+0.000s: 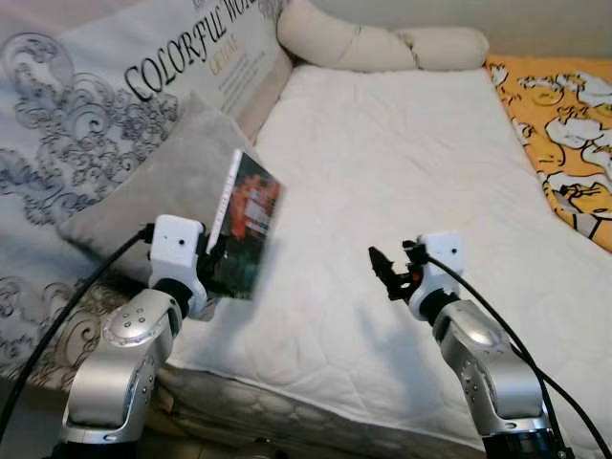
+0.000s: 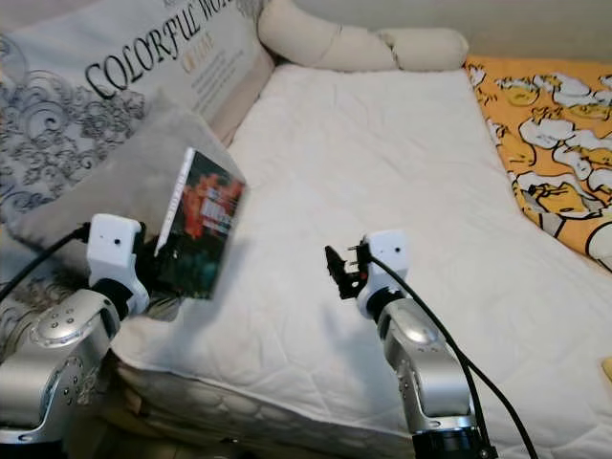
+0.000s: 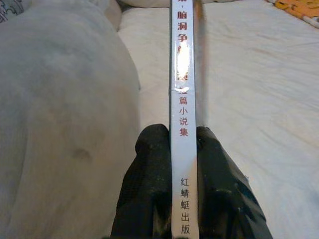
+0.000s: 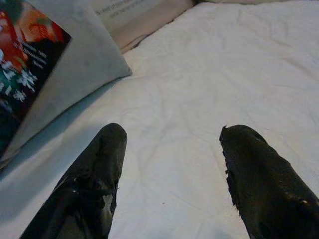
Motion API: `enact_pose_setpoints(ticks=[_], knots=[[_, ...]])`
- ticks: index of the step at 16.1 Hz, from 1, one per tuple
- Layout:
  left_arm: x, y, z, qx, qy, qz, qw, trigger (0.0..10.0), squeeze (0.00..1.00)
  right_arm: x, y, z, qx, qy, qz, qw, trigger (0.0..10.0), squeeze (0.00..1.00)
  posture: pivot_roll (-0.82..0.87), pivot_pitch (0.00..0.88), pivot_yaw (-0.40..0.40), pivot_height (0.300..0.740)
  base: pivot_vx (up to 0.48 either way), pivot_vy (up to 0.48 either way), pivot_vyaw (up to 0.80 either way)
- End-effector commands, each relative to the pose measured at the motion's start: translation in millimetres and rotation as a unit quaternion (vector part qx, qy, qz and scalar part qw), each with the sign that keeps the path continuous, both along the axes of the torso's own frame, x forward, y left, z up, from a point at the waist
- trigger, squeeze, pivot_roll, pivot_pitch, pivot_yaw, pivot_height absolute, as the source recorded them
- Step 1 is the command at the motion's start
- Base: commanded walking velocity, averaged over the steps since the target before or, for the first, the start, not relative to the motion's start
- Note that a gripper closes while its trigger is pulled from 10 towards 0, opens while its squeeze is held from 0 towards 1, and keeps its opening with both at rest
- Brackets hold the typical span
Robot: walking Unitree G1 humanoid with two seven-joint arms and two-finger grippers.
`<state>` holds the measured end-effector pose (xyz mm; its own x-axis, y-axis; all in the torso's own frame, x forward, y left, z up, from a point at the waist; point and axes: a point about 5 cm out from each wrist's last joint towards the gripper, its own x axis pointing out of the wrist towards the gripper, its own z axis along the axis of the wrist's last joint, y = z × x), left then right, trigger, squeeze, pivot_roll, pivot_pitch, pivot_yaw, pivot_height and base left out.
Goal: Clean up the room
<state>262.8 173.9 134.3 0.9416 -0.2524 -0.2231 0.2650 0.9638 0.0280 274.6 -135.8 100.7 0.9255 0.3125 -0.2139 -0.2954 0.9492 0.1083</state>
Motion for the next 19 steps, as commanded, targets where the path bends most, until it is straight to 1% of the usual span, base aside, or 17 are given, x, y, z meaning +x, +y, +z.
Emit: enact_pose_setpoints(ticks=[1, 2, 4, 6, 7, 8, 9, 10, 11, 12, 13, 14, 16, 17, 18, 19], knots=[[0.0, 0.9, 7.9, 0.004, -0.016, -0.006, 1.0, 10.0, 0.0, -0.1, 2.5, 7.3, 0.011, -0.014, 0.007, 1.0, 10.0, 0.0, 0.06, 0.0, 0.075, 0.74, 0.0, 0.0, 0.0], [5.5, -4.5, 6.1, -0.01, 0.0, -0.033, 0.999, 10.0, 0.0, -1.1, 0.3, 8.3, 0.011, -0.016, 0.009, 1.0, 10.0, 0.0, 0.05, 0.0, 0.082, 0.74, 0.0, 0.0, 0.0], [18.4, -16.0, 2.1, -0.027, 0.026, -0.084, 0.996, 10.0, 0.0, -2.6, -2.8, 10.3, -0.008, -0.013, 0.055, 0.998, 10.0, 0.0, 0.04, 0.0, 0.085, 0.74, 0.0, 0.0, 0.0], [33.7, -23.4, -2.5, -0.047, 0.053, -0.11, 0.991, 10.0, 0.0, -3.6, -11.0, 15.3, -0.015, -0.013, 0.08, 0.997, 10.0, 0.0, 0.01, 0.0, 0.095, 0.74, 0.0, 0.0, 0.0], [37.9, -25.4, -3.5, -0.053, 0.061, -0.115, 0.99, 10.0, 0.0, -4.1, -13.1, 16.8, -0.019, -0.013, 0.088, 0.996, 10.0, 0.0, 0.0, 0.0, 0.097, 0.74, 0.0, 0.0, 0.0], [49.7, -29.8, -5.3, -0.074, 0.077, -0.124, 0.986, 10.0, 0.0, -6.1, -18.0, 20.7, -0.026, -0.013, 0.111, 0.993, 10.0, 0.0, -0.02, 0.0, 0.096, 0.74, 0.0, 0.0, 0.0], [64.7, -34.2, -4.8, -0.104, 0.089, -0.127, 0.983, 10.0, 0.0, -11.2, -23.2, 26.6, -0.032, -0.011, 0.145, 0.989, 10.0, 0.0, -0.04, 0.0, 0.093, 0.74, 0.0, 0.0, 0.0], [76.3, -37.8, -3.9, -0.117, 0.09, -0.13, 0.98, 10.0, 0.0, -16.9, -26.4, 31.2, -0.035, -0.005, 0.177, 0.984, 10.0, 0.0, -0.05, 0.0, 0.089, 0.74, 0.0, 0.0, 0.0], [81.9, -40.9, -4.5, -0.121, 0.091, -0.137, 0.979, 10.0, 0.0, -21.6, -27.9, 33.6, -0.034, 0.002, 0.198, 0.98, 10.0, 0.0, -0.06, 0.0, 0.089, 0.74, 0.0, 0.0, 0.0], [88.0, -46.2, -5.6, -0.14, 0.094, -0.142, 0.975, 10.0, 0.0, -28.8, -29.2, 35.6, -0.038, 0.014, 0.224, 0.974, 10.0, 0.0, -0.09, 0.0, 0.092, 0.74, 0.0, 0.0, 0.0], [96.8, -55.5, -6.9, -0.208, 0.105, -0.134, 0.963, 10.0, 0.0, -37.4, -32.0, 37.3, -0.047, 0.028, 0.244, 0.968, 10.0, 0.0, -0.12, 0.0, 0.098, 0.74, 0.0, 0.0, 0.0], [100.0, -60.7, -10.2, -0.225, 0.113, -0.13, 0.959, 10.0, 0.0, -43.0, -33.8, 38.7, -0.052, 0.035, 0.255, 0.965, 10.0, 0.0, -0.15, 0.0, 0.1, 0.74, 0.0, 0.0, 0.0], [104.8, -66.2, -18.6, -0.242, 0.132, -0.114, 0.954, 10.0, 0.0, -53.1, -38.1, 43.6, -0.055, 0.048, 0.263, 0.962, 10.0, 0.0, -0.2, 0.0, 0.1, 0.74, 0.0, 0.0, 0.0], [105.3, -66.4, -21.4, -0.241, 0.137, -0.106, 0.955, 10.0, 0.0, -56.0, -39.2, 45.4, -0.056, 0.049, 0.264, 0.962, 10.0, 0.0, -0.22, 0.008, 0.099, 0.74, 0.0, 0.0, 0.0], [105.2, -65.4, -29.5, -0.238, 0.148, -0.093, 0.955, 10.0, 0.0, -63.0, -42.3, 48.9, -0.054, 0.058, 0.261, 0.962, 10.0, 0.0, -0.24, 0.031, 0.094, 0.74, 0.0, 0.0, 0.0], [104.1, -63.4, -37.5, -0.225, 0.157, -0.08, 0.958, 10.0, 0.0, -69.4, -44.4, 50.7, -0.056, 0.067, 0.259, 0.962, 10.0, 0.0, -0.25, 0.045, 0.091, 0.74, 0.0, 0.0, 0.0]])
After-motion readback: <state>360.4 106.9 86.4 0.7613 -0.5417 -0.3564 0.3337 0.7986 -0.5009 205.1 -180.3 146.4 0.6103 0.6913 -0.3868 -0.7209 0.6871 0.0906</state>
